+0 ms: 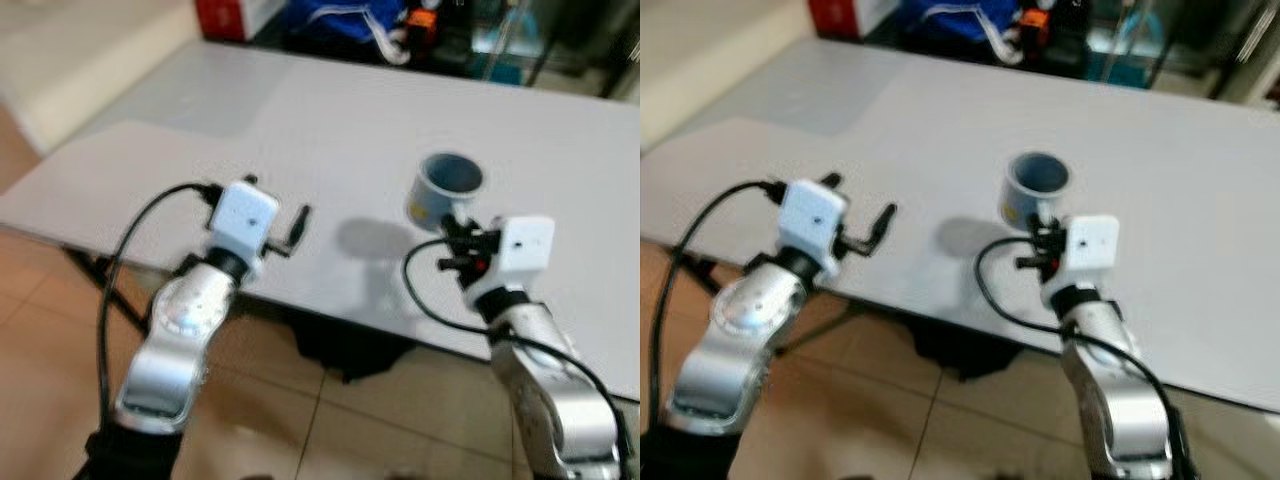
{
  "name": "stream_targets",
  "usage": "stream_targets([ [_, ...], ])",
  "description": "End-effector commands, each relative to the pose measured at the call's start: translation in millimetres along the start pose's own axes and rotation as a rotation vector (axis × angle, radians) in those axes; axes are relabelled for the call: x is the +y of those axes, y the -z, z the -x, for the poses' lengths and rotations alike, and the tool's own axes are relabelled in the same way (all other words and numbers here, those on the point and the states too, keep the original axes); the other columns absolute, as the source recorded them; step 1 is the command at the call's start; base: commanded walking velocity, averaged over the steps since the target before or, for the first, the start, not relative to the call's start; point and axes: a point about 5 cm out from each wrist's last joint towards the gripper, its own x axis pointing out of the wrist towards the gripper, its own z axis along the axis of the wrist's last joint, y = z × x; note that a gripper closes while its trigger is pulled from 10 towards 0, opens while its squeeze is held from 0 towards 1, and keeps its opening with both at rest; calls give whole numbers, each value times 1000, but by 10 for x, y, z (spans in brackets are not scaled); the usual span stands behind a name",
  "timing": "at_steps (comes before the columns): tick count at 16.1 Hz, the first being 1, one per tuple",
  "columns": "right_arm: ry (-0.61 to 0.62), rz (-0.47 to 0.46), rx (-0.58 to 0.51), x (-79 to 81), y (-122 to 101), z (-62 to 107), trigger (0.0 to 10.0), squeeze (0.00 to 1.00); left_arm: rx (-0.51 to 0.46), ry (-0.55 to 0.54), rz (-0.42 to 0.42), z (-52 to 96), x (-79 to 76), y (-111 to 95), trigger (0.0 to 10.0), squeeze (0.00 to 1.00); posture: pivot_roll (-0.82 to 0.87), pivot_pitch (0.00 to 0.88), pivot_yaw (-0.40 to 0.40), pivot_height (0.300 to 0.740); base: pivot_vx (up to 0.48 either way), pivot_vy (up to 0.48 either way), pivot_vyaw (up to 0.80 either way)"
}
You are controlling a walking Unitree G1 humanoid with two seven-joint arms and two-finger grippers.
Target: Setting the table
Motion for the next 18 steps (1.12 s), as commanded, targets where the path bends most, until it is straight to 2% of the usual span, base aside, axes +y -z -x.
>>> stream_targets([
  [1,33,14,1,-85,-1,14,10000,0,-14,34,7,-26,-79,-27,10000,0,20,68,36,740,285,0,0],
  [5,35,12,-8,-81,-15,9,10000,0,-20,42,9,-24,-80,-33,10000,0,20,69,34,740,326,0,0],
  [7,45,-5,21,-96,11,11,10000,0,-20,43,9,-24,-81,-30,10000,0,19,67,35,740,345,0,0],
  [10,60,-30,16,-119,11,21,10000,0,-20,52,8,-17,-94,-23,10000,0,18,64,37,740,301,0,-533],
  [13,44,-18,31,-110,38,17,10000,0,-11,129,-17,31,-161,18,10000,0,18,56,32,740,0,0,0],
  [15,30,-49,20,-107,35,10,10000,0,-13,170,-22,72,-176,42,10000,0,18,56,32,740,0,0,0],
  [17,7,-39,22,-125,55,-21,10000,0,32,328,-4,224,-225,136,10000,0,20,49,26,740,0,0,0],
  [18,-5,-48,25,-124,70,-31,10000,0,43,344,0,256,-215,156,10000,0,20,49,26,740,0,0,0],
])
